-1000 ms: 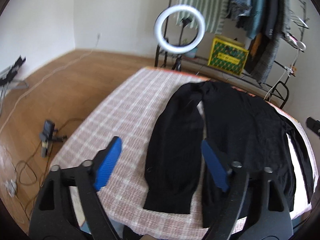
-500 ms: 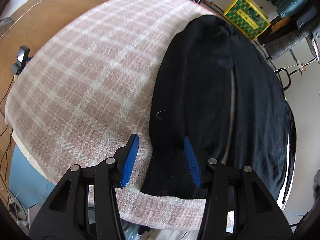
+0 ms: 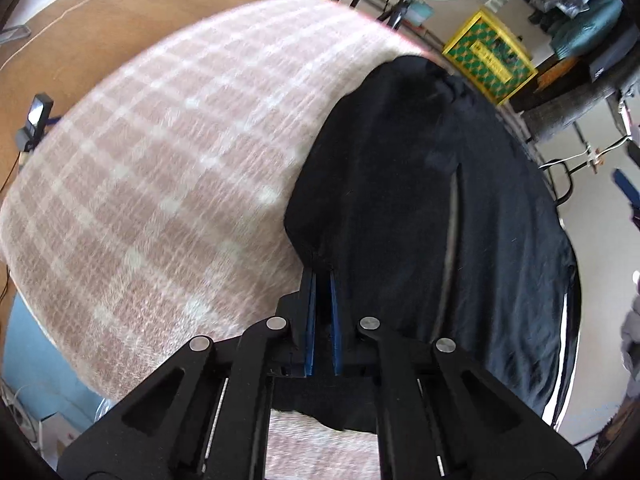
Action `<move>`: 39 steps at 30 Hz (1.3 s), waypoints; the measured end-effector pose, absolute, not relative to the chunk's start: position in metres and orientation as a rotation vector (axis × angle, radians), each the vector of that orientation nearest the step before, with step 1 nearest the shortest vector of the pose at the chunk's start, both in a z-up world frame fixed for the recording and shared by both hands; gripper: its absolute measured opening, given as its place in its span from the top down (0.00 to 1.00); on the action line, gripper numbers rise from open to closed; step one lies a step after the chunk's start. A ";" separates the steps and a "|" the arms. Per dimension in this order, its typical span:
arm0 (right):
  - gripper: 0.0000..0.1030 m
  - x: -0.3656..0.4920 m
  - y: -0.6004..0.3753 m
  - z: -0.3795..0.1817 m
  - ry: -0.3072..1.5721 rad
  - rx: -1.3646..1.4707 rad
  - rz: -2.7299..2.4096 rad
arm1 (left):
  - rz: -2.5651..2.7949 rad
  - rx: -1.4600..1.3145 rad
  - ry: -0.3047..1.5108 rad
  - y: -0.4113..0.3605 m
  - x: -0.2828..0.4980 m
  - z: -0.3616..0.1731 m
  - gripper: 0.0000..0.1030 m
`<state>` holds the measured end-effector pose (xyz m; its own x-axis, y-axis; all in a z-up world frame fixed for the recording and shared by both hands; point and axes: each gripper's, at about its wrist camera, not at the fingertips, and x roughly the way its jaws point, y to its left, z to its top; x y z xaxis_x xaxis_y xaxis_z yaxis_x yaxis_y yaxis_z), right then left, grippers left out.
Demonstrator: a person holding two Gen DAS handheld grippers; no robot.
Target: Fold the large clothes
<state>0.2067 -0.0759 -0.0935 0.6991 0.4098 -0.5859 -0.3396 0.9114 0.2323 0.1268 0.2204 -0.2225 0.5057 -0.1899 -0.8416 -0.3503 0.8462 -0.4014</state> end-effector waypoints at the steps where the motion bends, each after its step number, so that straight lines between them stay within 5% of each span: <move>1: 0.38 0.212 -0.075 -0.094 0.678 0.111 0.423 | 0.095 -0.570 1.034 0.219 0.127 -0.216 0.96; 13: 0.43 0.320 -0.065 -0.117 0.847 0.296 0.535 | -0.003 -0.267 0.775 0.169 0.105 -0.125 0.96; 22: 0.57 0.407 0.028 -0.151 1.026 0.247 0.583 | -0.019 -0.231 0.763 0.171 0.094 -0.126 0.96; 35: 0.58 0.458 0.126 -0.221 1.192 -0.112 0.388 | -0.036 -0.216 0.783 0.170 0.094 -0.134 0.96; 38: 0.79 0.461 0.126 -0.228 1.190 -0.148 0.359 | -0.041 -0.190 0.771 0.165 0.092 -0.131 0.96; 39: 0.93 0.461 0.126 -0.227 1.179 -0.155 0.351 | -0.040 -0.181 0.769 0.164 0.092 -0.130 0.96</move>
